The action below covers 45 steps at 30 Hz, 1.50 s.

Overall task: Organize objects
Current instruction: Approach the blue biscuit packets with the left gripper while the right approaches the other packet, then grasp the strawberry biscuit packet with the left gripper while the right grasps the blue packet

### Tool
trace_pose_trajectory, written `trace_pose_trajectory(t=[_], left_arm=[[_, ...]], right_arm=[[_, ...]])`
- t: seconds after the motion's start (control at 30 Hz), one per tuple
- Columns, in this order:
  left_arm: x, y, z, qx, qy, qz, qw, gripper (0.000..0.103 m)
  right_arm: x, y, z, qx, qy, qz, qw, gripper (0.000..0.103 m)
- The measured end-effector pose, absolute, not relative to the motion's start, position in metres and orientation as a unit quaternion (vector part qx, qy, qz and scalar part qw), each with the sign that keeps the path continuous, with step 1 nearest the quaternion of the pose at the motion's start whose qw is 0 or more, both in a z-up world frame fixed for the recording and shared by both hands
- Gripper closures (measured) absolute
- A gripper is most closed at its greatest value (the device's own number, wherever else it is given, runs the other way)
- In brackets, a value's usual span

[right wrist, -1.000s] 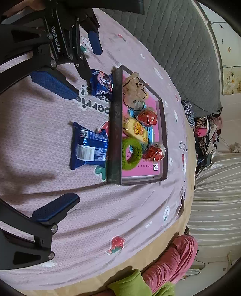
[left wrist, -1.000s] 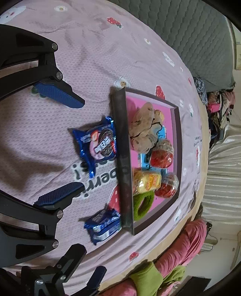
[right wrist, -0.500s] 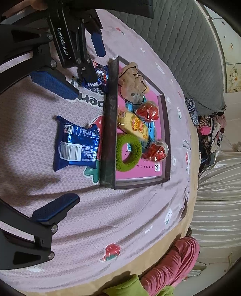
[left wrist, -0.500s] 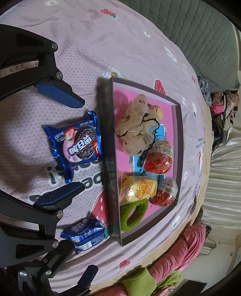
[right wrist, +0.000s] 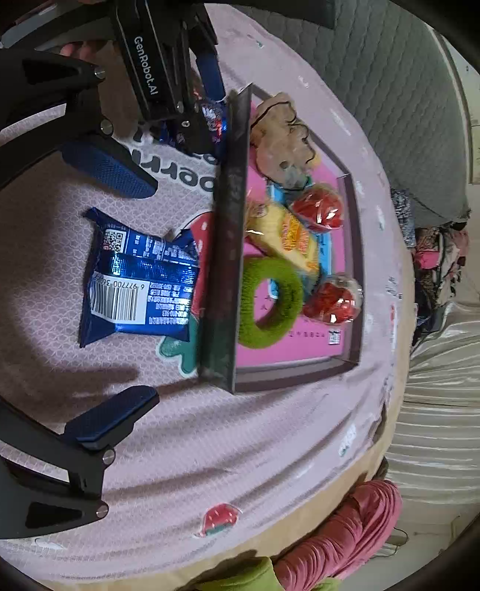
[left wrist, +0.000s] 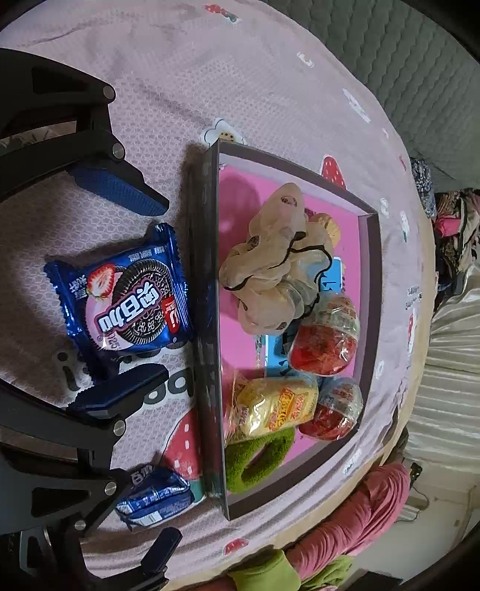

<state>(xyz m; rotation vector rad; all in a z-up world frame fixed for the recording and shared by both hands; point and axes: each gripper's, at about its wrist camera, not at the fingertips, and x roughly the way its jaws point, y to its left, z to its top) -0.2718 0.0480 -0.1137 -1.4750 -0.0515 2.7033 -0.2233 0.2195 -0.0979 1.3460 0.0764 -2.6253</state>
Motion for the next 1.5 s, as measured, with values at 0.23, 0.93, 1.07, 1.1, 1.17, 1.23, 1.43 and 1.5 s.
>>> trace_pose_trajectory(t=[0.23,0.93,1.07,1.1,1.17,1.23,1.43,1.5], left_arm=[[-0.277,0.048,-0.121,-0.485,-0.017,0.874,0.025,0.02],[-0.277,0.057,-0.124,-0.485,-0.008,0.873,0.041,0.042],[-0.275,0.057,-0.124,-0.484,-0.011,0.874,0.048,0.048],[-0.275,0.057,-0.123,-0.484,-0.013,0.874,0.05,0.049],[-0.272,0.056,-0.122,-0.481,-0.015,0.875,0.051,0.049],[-0.269,0.055,-0.122,-0.48,-0.019,0.875,0.054,0.049],[-0.253,0.053,-0.113,-0.474,-0.026,0.878,0.062,0.049],[-0.246,0.053,-0.108,-0.47,-0.026,0.88,0.062,0.049]], right_arm=[[-0.228,0.216,-0.111,0.461,0.033,-0.881,0.102,0.001],[-0.231,0.212,-0.115,0.466,0.029,-0.875,0.125,0.04],[-0.227,0.214,-0.111,0.461,0.024,-0.878,0.124,0.047],[-0.226,0.214,-0.111,0.461,0.026,-0.878,0.126,0.047],[-0.223,0.213,-0.11,0.461,0.033,-0.878,0.125,0.047],[-0.219,0.21,-0.109,0.459,0.043,-0.878,0.125,0.047],[-0.202,0.21,-0.1,0.45,0.039,-0.882,0.134,0.048],[-0.195,0.21,-0.094,0.446,0.038,-0.884,0.136,0.048]])
